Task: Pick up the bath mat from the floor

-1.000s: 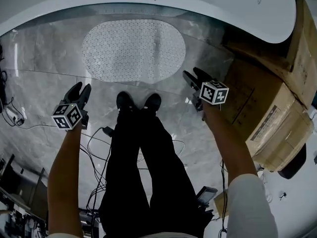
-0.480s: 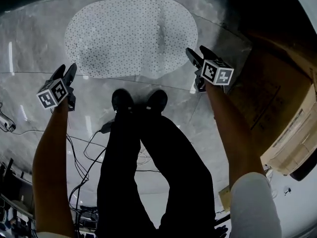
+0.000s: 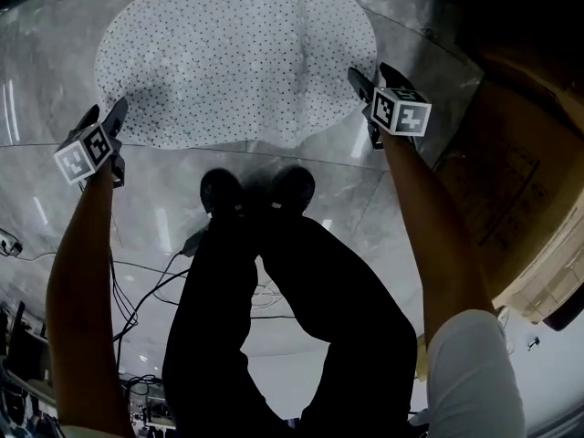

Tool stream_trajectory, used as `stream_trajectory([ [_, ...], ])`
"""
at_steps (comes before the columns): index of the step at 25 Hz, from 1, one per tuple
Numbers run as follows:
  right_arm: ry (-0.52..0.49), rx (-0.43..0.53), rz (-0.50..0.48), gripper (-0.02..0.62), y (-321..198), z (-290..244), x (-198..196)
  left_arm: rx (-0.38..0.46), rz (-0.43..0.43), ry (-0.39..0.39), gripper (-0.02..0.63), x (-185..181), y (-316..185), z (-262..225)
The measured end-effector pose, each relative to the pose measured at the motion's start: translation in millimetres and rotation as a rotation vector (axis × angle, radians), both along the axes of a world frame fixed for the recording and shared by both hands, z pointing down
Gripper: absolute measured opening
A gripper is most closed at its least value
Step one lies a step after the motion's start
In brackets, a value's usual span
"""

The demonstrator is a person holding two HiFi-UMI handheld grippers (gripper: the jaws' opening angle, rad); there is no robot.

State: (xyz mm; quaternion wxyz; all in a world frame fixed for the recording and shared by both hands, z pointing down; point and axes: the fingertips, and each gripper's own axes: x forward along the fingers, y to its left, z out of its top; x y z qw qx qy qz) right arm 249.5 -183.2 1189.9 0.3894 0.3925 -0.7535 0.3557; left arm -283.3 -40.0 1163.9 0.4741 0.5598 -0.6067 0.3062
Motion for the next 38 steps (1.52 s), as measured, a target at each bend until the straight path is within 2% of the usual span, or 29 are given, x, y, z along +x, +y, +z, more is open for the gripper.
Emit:
stream_trajectory([
  [6,0.098,0.007,-0.004,0.327,4,15,-2,-0.057,-0.023,-0.03,0.35,-7,1,21],
  [11,0.123,0.021,0.004,0.327,5,18,-2,-0.114,-0.019,-0.011,0.354,-3,11,34],
  [13,0.124,0.019,0.008,0.325,5,18,-3,-0.114,-0.005,-0.018,0.357,-2,9,36],
  [17,0.128,0.024,0.034,0.325,5,18,-3,-0.095,-0.031,-0.06,0.354,-3,6,38],
  [19,0.127,0.026,0.05,0.322,5,18,-4,-0.092,-0.041,-0.053,0.3,1,4,37],
  [20,0.126,0.027,0.058,0.322,4,17,-3,-0.087,-0.045,-0.041,0.245,3,3,37],
  [23,0.118,0.019,0.071,0.303,5,16,-5,-0.069,-0.057,-0.021,0.224,5,2,35],
  [24,0.107,0.008,0.062,0.263,8,16,-9,-0.068,-0.065,-0.014,0.215,4,3,34],
  [25,0.093,-0.005,0.046,0.169,12,16,-17,-0.072,-0.074,-0.006,0.198,4,5,34],
  [26,0.081,-0.016,0.036,0.078,17,16,-26,-0.078,-0.083,0.005,0.089,4,6,34],
  [27,0.072,-0.022,0.054,0.073,20,16,-32,-0.082,-0.092,0.015,0.061,5,7,34],
  [30,0.031,-0.019,0.198,0.06,19,10,-32,-0.062,-0.112,0.048,0.052,7,4,30],
  [31,0.02,-0.014,0.216,0.056,19,6,-32,-0.048,-0.108,0.061,0.046,9,3,26],
  [35,-0.039,0.016,0.216,0.051,15,-30,-33,0.029,-0.064,0.126,0.038,22,-7,-5],
  [38,-0.076,0.037,0.209,0.049,11,-73,-40,0.096,-0.042,0.178,0.034,35,-18,-49],
])
